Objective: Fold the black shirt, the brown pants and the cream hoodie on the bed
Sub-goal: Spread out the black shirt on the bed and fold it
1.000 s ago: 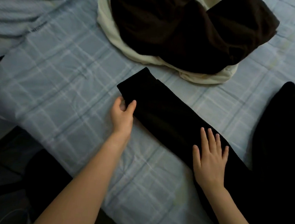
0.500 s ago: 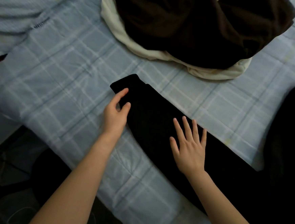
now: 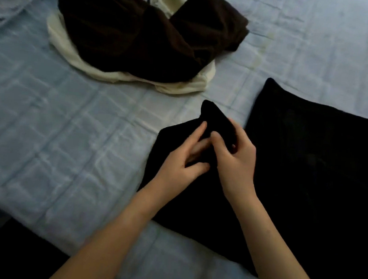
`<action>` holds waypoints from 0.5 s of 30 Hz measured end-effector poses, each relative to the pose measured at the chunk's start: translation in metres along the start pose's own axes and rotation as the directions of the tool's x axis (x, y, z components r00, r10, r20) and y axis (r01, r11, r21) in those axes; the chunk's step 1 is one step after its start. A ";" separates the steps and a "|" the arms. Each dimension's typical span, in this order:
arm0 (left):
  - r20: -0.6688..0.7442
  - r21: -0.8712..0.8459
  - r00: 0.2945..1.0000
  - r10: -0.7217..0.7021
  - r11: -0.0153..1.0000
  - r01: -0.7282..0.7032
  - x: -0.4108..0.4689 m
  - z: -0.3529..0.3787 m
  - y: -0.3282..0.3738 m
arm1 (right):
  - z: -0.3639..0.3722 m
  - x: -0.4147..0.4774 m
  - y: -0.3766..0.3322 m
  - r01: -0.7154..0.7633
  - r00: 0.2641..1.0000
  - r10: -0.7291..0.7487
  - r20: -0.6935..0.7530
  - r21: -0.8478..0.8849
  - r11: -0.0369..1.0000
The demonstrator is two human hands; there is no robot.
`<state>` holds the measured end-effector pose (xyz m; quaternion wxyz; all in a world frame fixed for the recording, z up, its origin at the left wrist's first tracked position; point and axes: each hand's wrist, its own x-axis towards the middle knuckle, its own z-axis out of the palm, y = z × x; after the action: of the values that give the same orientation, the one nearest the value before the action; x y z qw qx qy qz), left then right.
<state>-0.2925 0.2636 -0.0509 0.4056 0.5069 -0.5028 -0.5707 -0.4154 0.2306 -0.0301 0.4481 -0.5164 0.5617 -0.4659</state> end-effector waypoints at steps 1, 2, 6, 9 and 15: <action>0.014 0.057 0.999 0.043 0.997 -0.044 -0.002 0.018 0.004 | -0.025 -0.004 0.002 0.010 0.996 -0.012 -0.085 -0.015 1.000; -0.019 0.168 0.993 0.117 0.979 -0.112 -0.002 0.034 0.007 | -0.052 -0.009 0.006 0.009 0.987 -0.014 -0.159 -0.027 1.000; -0.065 0.707 0.939 0.338 0.679 -0.196 -0.004 0.090 -0.004 | -0.158 -0.039 0.022 0.001 0.931 -0.030 -0.365 -0.079 0.997; -0.019 0.829 0.988 0.153 0.555 -0.070 -0.014 0.138 -0.020 | -0.236 -0.060 0.040 0.020 0.872 -0.071 -0.485 -0.110 0.994; 0.252 0.891 0.966 0.052 0.378 -0.252 -0.018 0.242 -0.063 | -0.365 -0.084 0.120 -0.175 0.860 -0.001 -0.510 -0.297 0.939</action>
<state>-0.5256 0.3309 -0.1150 0.0625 0.5430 -0.8124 -0.2030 -0.7892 0.3406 -0.0869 0.2132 -0.4188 0.7524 -0.4616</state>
